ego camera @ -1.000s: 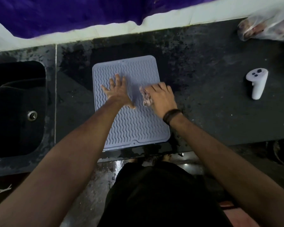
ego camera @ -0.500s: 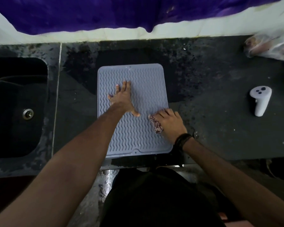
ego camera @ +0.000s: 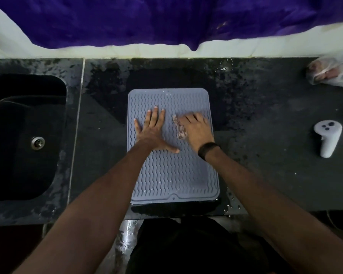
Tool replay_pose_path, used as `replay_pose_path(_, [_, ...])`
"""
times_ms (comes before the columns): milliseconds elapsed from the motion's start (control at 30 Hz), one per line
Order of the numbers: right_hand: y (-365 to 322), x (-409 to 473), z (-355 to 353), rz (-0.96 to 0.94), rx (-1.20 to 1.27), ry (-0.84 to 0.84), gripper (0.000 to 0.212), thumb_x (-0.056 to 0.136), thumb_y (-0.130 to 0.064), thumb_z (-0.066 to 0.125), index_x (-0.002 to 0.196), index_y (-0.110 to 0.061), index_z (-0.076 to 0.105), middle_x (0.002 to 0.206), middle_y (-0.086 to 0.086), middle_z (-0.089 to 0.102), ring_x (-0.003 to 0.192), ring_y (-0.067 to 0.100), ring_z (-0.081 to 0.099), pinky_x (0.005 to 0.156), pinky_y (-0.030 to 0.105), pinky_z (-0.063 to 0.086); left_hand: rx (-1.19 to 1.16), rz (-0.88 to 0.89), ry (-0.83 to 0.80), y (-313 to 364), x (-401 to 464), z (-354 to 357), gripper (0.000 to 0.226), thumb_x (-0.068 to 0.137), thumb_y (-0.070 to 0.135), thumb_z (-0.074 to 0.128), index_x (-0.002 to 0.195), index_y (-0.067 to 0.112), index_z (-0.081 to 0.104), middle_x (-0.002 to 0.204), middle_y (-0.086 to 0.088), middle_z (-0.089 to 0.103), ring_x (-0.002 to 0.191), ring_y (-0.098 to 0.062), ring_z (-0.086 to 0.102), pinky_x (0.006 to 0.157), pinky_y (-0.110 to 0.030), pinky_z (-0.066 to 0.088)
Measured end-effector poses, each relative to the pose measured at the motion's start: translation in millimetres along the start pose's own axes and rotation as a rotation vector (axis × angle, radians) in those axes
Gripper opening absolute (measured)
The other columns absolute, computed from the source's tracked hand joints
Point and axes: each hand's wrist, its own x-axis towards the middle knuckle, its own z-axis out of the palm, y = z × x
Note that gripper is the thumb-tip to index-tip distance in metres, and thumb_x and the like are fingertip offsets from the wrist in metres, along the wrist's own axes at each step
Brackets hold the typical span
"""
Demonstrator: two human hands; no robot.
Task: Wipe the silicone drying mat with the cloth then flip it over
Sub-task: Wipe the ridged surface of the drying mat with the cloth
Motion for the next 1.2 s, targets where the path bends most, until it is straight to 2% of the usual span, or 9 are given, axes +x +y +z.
replay_pose_path(167, [9.5, -25.3, -6.4, -0.056, 0.005, -0.052, 0.044, 0.086, -0.017, 0.056, 0.130, -0.017, 0.057, 0.132, 0.005, 0.057, 0.124, 0.029, 0.044, 0.103, 0.040, 0.035, 0.004, 0.054, 0.142, -8.3, 5.0, 17.9, 0.168, 0.038, 0.101, 0.061, 0.147, 0.030, -0.046, 0.151, 0.008, -0.055, 0.139, -0.016, -0.051, 0.106, -0.058, -0.035])
replay_pose_path(267, [-9.8, 16.2, -19.8, -0.015, 0.055, 0.056, 0.042, 0.081, -0.015, 0.060, 0.123, -0.021, 0.059, 0.127, 0.002, 0.060, 0.121, 0.026, 0.045, 0.101, 0.040, 0.039, 0.019, 0.084, 0.201, -11.4, 7.9, 23.4, 0.165, 0.037, 0.108, 0.046, 0.152, 0.026, -0.039, 0.155, 0.005, -0.051, 0.141, -0.016, -0.049, 0.110, -0.058, -0.032])
replay_pose_path(333, [-33.3, 57.3, -24.9, 0.010, 0.081, 0.138, 0.040, 0.086, -0.017, 0.057, 0.126, -0.022, 0.057, 0.127, 0.001, 0.058, 0.122, 0.025, 0.044, 0.100, 0.041, 0.040, 0.029, 0.091, 0.232, -11.9, 8.3, 26.7, 0.159, 0.040, 0.112, 0.034, 0.156, 0.025, -0.032, 0.161, 0.003, -0.042, 0.144, -0.016, -0.045, 0.111, -0.058, -0.032])
replay_pose_path(433, [-64.7, 109.7, -23.1, -0.057, -0.022, 0.066, 0.047, 0.088, -0.019, 0.056, 0.135, -0.021, 0.050, 0.131, 0.003, 0.054, 0.122, 0.027, 0.041, 0.101, 0.041, 0.037, 0.003, 0.082, 0.301, -10.4, 8.0, 29.9, 0.132, 0.062, 0.107, 0.017, 0.162, 0.027, -0.016, 0.170, 0.002, -0.021, 0.151, -0.015, -0.032, 0.113, -0.055, -0.033])
replay_pose_path(567, [-58.3, 123.8, -15.0, -0.174, -0.209, -0.015, 0.046, 0.096, -0.020, 0.044, 0.141, -0.021, 0.045, 0.132, 0.007, 0.051, 0.122, 0.031, 0.041, 0.098, 0.043, 0.035, 0.024, 0.079, 0.400, -8.1, 5.2, 36.0, 0.102, 0.087, 0.085, 0.018, 0.165, 0.023, -0.002, 0.173, -0.002, -0.007, 0.158, -0.022, -0.013, 0.120, -0.060, -0.017])
replay_pose_path(733, [-13.3, 121.8, -21.0, -0.028, -0.300, -0.011, 0.038, 0.097, -0.018, 0.041, 0.133, -0.014, 0.052, 0.130, 0.012, 0.053, 0.123, 0.035, 0.040, 0.096, 0.045, 0.036, 0.014, 0.095, 0.441, -8.2, 3.5, 40.2, 0.097, 0.092, 0.080, 0.018, 0.164, 0.022, -0.011, 0.171, 0.000, -0.017, 0.157, -0.020, -0.018, 0.121, -0.061, -0.014])
replay_pose_path(867, [-42.9, 133.2, -25.5, 0.008, -0.211, 0.031, 0.037, 0.091, -0.023, 0.050, 0.127, -0.016, 0.057, 0.124, 0.011, 0.058, 0.120, 0.033, 0.043, 0.094, 0.044, 0.038, 0.005, 0.087, 0.415, -8.2, 5.6, 39.7, 0.098, 0.092, 0.080, 0.018, 0.164, 0.020, -0.008, 0.172, -0.002, -0.015, 0.157, -0.021, -0.017, 0.120, -0.061, -0.017])
replay_pose_path(1067, [-116.0, 152.4, -8.4, -0.199, -0.272, 0.006, 0.040, 0.090, -0.017, 0.054, 0.130, -0.020, 0.055, 0.128, 0.008, 0.053, 0.120, 0.030, 0.042, 0.094, 0.042, 0.039, 0.022, 0.099, 0.424, -6.8, 2.7, 37.9, 0.092, 0.089, 0.074, 0.022, 0.164, 0.020, 0.017, 0.168, -0.007, 0.026, 0.158, -0.028, 0.011, 0.120, -0.063, -0.014])
replay_pose_path(1200, [-69.8, 142.1, -13.0, -0.189, -0.307, 0.017, 0.039, 0.095, -0.021, 0.046, 0.133, -0.024, 0.055, 0.127, 0.008, 0.052, 0.119, 0.031, 0.042, 0.093, 0.044, 0.036, 0.009, 0.069, 0.476, -3.2, 2.1, 39.1, 0.096, 0.092, 0.080, 0.022, 0.165, 0.020, 0.007, 0.173, -0.004, 0.004, 0.159, -0.025, -0.004, 0.122, -0.061, -0.014])
